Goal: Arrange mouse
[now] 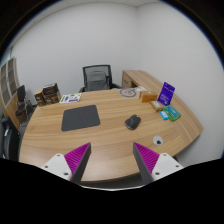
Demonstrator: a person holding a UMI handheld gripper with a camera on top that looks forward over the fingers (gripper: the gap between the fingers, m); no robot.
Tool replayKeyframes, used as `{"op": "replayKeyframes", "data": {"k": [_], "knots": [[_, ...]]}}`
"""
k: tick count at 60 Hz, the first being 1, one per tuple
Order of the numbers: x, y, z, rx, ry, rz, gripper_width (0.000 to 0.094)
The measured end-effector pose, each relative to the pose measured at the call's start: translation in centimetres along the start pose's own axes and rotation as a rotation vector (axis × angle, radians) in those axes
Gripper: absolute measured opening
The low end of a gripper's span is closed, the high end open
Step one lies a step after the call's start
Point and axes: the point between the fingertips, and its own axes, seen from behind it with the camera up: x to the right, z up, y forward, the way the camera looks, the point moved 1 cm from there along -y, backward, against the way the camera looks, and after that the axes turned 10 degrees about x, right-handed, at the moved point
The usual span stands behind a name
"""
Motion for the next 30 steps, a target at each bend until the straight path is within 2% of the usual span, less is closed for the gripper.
{"op": "replayKeyframes", "data": {"k": [10,30], "knots": [[4.4,0.8,-1.0,-0.004,0.011,-0.051,0.0865],[9.0,5.3,-3.0,0.028,-0.014,-0.033,0.0862]]}}
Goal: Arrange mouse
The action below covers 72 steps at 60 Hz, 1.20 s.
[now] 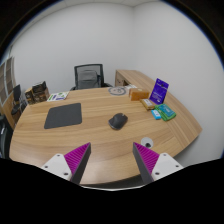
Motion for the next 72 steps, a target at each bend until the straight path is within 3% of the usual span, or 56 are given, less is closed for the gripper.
{"op": "replayKeyframes", "data": {"k": [34,72], "knots": [[2.4,14.9,-2.1,-0.048,0.014,0.063,0.0863],[2.7,28.6,-1.2,-0.121,0.013,0.101,0.0867]]}}
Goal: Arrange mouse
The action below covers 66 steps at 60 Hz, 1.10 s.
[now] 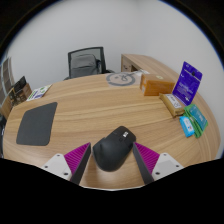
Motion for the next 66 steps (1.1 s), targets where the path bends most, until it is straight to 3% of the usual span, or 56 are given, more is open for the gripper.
{"op": "replayKeyframes", "data": {"k": [41,47,50,66], "knots": [[-2.5,4.6,1.9,-0.007,-0.029,0.046,0.0840],[-2.4,4.8,2.2,0.000,-0.009,0.051,0.0688],[-2.1,5.0,2.3,0.005,0.001,0.043,0.0501],[-1.7,4.6,2.4,-0.008,0.015,0.003,0.0282]]}}
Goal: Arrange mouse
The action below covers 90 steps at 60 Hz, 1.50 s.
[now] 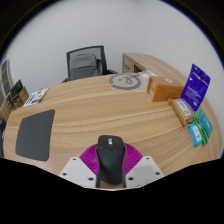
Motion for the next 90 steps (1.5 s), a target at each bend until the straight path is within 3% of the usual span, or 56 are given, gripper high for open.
{"op": "replayKeyframes", "data": {"k": [13,22,37,47,59,64,70,80,82,85,90], "knots": [[-0.9,-3.1,3.2,0.042,0.002,-0.007,0.0266],[-3.9,-6.2,9.6,0.100,-0.001,0.007,0.0266],[-19.4,-9.1,17.1,0.187,-0.054,0.157,0.0266],[-28.7,-7.3,14.8,0.176,-0.119,0.216,0.0267],[-32.5,-1.6,5.1,0.040,-0.178,0.210,0.0298],[-32.8,-0.2,2.8,0.031,-0.187,0.204,0.0301],[-32.7,0.5,1.4,0.029,-0.195,0.194,0.0357],[-32.1,0.8,0.1,-0.002,-0.148,0.177,0.0528],[-31.9,0.8,0.1,-0.002,-0.148,0.169,0.0622],[-31.4,0.4,0.5,0.007,-0.163,0.149,0.0862],[-30.8,-1.4,1.7,0.020,-0.164,0.136,0.0855]]}}
